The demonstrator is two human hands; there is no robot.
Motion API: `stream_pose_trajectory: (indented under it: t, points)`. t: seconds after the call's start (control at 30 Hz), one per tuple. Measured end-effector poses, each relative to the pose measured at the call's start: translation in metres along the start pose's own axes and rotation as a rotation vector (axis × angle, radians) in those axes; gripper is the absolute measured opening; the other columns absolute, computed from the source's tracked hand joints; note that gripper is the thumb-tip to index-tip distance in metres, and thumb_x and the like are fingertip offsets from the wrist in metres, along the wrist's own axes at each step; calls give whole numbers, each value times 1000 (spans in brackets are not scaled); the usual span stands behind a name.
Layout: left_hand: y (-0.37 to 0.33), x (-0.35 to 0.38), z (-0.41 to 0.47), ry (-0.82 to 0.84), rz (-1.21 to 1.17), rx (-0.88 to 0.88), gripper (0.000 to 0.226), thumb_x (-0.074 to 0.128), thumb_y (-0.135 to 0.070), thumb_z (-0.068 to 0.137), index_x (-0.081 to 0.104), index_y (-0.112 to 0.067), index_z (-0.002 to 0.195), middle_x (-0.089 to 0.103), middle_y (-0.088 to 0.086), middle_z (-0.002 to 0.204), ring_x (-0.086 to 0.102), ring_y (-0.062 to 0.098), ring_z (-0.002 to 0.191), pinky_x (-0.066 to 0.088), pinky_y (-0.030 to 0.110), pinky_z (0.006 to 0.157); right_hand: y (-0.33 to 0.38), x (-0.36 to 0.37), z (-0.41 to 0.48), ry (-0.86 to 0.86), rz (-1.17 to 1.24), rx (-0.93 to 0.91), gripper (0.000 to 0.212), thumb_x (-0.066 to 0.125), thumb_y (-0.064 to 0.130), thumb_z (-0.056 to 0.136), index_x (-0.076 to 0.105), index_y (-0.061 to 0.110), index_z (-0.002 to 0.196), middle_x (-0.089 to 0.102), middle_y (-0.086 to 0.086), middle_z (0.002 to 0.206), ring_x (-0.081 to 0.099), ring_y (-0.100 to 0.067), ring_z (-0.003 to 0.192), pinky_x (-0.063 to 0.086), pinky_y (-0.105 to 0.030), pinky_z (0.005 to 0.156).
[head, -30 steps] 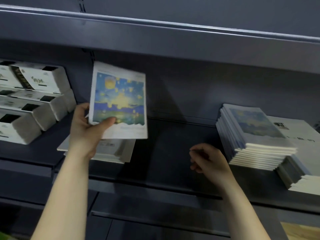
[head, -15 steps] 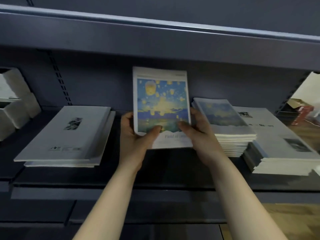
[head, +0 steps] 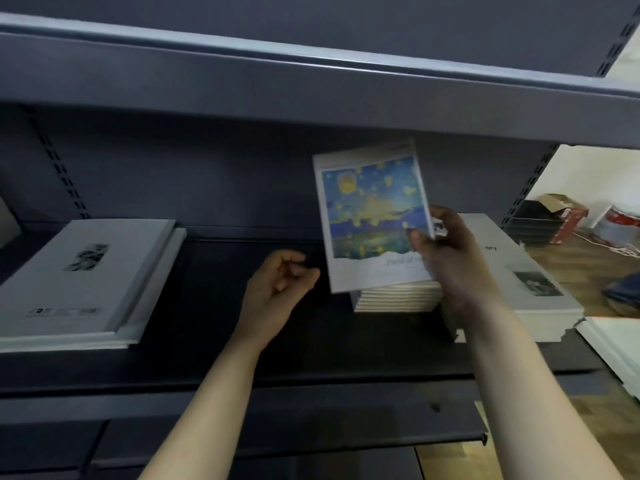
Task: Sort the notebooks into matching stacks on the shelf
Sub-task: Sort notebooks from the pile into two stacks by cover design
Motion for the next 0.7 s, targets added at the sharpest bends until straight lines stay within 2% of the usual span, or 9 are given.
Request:
stream_pose_trajectory:
  t: [0.1, 0.17, 0.23, 0.3, 0.4, 0.5, 0.63, 0.7]
  points:
    - [27, 1, -3, 10, 195, -50, 23, 73, -33, 81, 63, -26, 101, 69, -9, 90, 64, -1, 86, 47, 10, 74, -6, -33, 18, -49, -38, 34, 19, 66, 15, 90, 62, 29, 102, 71, -6, 101, 67, -21, 93, 52, -40, 82]
    - [39, 4, -6, 20, 303, -69, 20, 71, -31, 83, 63, -27, 101, 67, -13, 93, 62, -6, 89, 46, 8, 78, -13, -52, 29, -85, -100, 61, 21, 66, 20, 89, 62, 26, 109, 70, -5, 104, 65, -22, 94, 50, -35, 75]
    - [42, 8, -6, 27, 420, -31, 21, 69, -32, 84, 64, -26, 104, 66, -15, 98, 59, -7, 93, 44, 8, 81, -22, -68, 39, -117, -170, 98, 32, 67, 24, 89, 60, 19, 120, 69, -5, 105, 62, -19, 91, 45, -30, 71]
    - [41, 13, -6, 47, 519, 15, 24, 68, -33, 85, 64, -26, 107, 64, -17, 101, 57, -7, 95, 40, 5, 80, -29, -75, 47, -110, -206, 128, 34, 66, 22, 89, 61, 14, 122, 68, -6, 101, 60, -18, 87, 44, -28, 71]
    - [42, 15, -4, 56, 594, 31, 25, 67, -33, 85, 63, -27, 109, 63, -16, 103, 56, -5, 96, 36, 3, 79, -35, -73, 53, -73, -241, 141, 25, 65, 16, 90, 66, 8, 113, 64, -7, 87, 55, -19, 75, 40, -28, 67]
    - [43, 13, -3, 52, 606, 17, 24, 67, -32, 85, 64, -26, 108, 63, -16, 103, 55, -6, 96, 34, 0, 78, -34, -67, 55, -62, -279, 137, 14, 66, 12, 89, 68, 5, 101, 62, -13, 88, 54, -21, 79, 37, -32, 71]
    - [43, 15, -3, 52, 632, 21, 25, 67, -32, 85, 64, -25, 109, 63, -13, 105, 56, -1, 99, 36, 5, 81, -31, -58, 60, -53, -319, 101, 3, 67, 8, 87, 68, 6, 88, 62, -14, 86, 55, -22, 78, 39, -31, 70]
    - [44, 16, -3, 51, 640, 19, 26, 67, -32, 85, 64, -25, 109, 64, -12, 106, 56, 1, 101, 40, 14, 85, -31, -55, 64, -66, -374, 80, 11, 68, 11, 87, 68, 0, 87, 61, -14, 80, 53, -22, 69, 38, -30, 65]
Point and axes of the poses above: each hand's wrist, its own z-axis towards the middle knuckle, its own x-axis out of the palm, y = z × x, the point moved 10 cm from there along z, towards the middle knuckle
